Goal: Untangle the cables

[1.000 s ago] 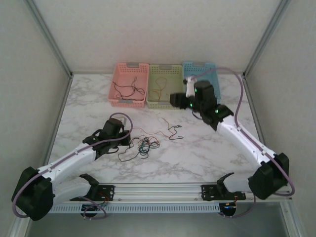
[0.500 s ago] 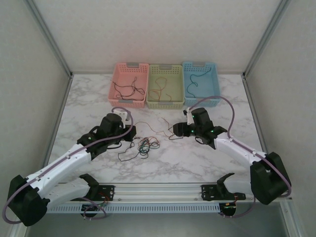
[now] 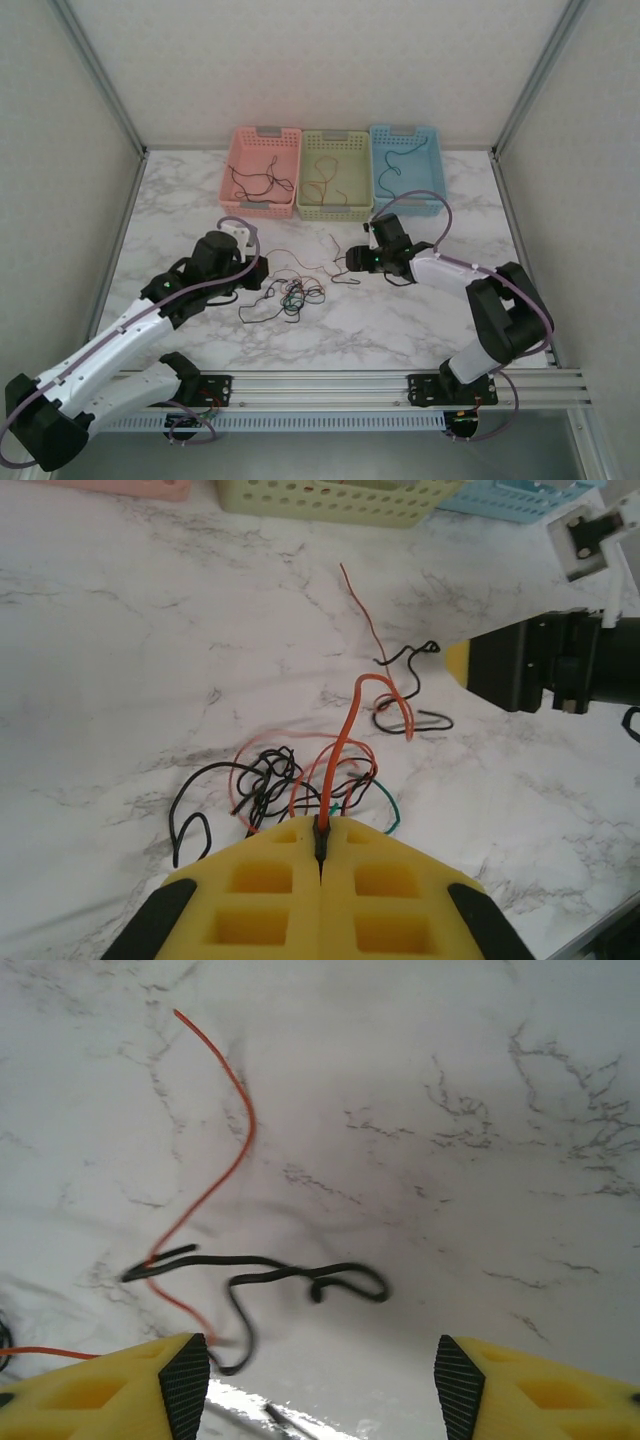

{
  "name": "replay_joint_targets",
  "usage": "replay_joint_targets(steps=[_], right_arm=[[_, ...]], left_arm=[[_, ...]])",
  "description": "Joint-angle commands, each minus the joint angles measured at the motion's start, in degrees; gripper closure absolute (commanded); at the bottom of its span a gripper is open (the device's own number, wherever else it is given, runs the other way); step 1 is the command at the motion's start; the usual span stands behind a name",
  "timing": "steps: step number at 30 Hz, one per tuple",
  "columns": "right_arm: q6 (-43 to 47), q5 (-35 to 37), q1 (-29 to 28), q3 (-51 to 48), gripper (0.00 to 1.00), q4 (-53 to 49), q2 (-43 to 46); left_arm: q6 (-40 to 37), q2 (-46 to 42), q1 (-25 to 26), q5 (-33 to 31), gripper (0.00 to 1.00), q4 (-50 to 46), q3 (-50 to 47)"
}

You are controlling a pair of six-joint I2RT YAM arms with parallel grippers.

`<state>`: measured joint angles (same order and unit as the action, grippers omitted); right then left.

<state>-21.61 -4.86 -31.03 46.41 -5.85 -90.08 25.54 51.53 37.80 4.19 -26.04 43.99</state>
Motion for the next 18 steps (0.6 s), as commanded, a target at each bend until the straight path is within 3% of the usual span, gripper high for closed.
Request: replay_joint_targets(steps=[1,9,15,18], right_arm=[[0.06,1.96,-0.26,2.71,0.39,-1.62,-2.63],[-1.29,-2.76,-0.26,4.83,0.53,-0.93,-7.77],[-0.3,-2.29,-0.35,4.74,0.55,-1.12,-6.65],[2.19,-0.6,-0.37,4.22,0.5,-1.4,-3.1]], left_arm=[[-0.4,-1.55,0.39,-1.37,1.0,-3.82,2.15],[-0.58,-2.44,0.47,-1.64,1.0,-4.48,2.16],[-0.6,-2.13,0.43,-2.41,1.0,-5.0,1.97],[-0.79,-1.95,0.45,-2.6,1.0,-5.58,2.24]])
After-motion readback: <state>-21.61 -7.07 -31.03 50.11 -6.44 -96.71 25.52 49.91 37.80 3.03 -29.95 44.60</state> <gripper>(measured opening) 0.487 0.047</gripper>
